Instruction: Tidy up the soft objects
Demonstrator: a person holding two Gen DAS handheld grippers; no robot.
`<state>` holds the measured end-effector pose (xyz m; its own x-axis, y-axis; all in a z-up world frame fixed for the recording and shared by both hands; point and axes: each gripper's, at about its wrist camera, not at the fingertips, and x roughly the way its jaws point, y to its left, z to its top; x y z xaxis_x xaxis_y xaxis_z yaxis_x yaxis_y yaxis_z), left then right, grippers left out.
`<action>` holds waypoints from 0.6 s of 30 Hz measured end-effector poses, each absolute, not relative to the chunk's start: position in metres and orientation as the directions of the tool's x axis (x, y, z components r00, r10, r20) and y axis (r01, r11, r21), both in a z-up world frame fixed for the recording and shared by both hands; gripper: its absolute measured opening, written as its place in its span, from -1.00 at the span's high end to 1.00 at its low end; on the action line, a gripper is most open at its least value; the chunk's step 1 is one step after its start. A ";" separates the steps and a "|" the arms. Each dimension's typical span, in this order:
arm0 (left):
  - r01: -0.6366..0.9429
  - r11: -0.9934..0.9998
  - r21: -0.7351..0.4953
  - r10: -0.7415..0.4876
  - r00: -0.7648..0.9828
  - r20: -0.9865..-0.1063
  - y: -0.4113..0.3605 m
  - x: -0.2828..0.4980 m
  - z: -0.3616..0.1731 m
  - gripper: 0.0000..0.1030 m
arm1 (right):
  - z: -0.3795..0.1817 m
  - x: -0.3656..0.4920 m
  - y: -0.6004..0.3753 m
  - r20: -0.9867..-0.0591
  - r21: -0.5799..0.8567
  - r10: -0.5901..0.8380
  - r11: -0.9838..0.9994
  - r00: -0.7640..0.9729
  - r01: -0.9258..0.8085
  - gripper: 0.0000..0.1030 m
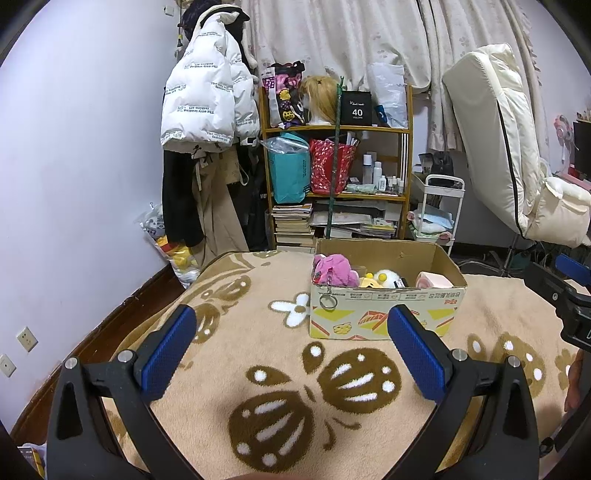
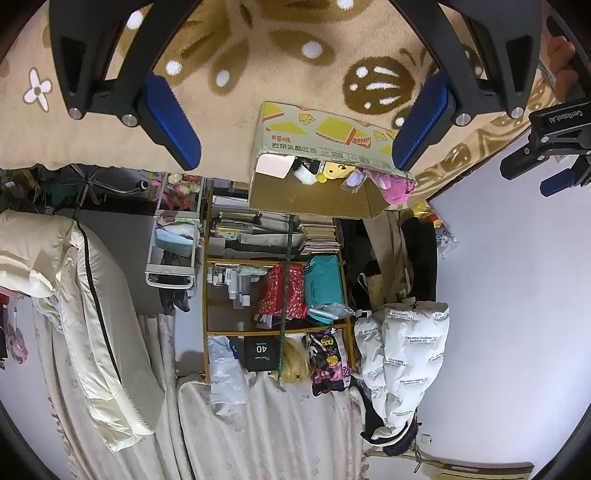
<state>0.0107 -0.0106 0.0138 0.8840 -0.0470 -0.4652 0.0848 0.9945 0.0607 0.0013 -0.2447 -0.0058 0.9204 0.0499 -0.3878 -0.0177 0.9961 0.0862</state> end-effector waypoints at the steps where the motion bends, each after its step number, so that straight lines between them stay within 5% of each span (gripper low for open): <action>1: 0.084 0.995 0.059 -0.047 0.884 -0.465 -0.010 0.011 0.014 -0.98 | -0.004 0.002 -0.244 -0.387 0.086 0.050 0.996 0.921 -0.018 -1.00; 18: 0.080 0.995 0.058 -0.043 0.882 -0.470 -0.007 0.011 0.013 -0.98 | -0.004 0.003 -0.248 -0.389 0.088 0.053 0.996 0.920 -0.020 -1.00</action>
<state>0.0113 -0.0066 0.0127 0.8817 -0.0434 -0.4698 0.0797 0.9951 0.0578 0.0025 -0.2485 -0.0042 0.9197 0.0526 -0.3892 -0.0197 0.9959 0.0882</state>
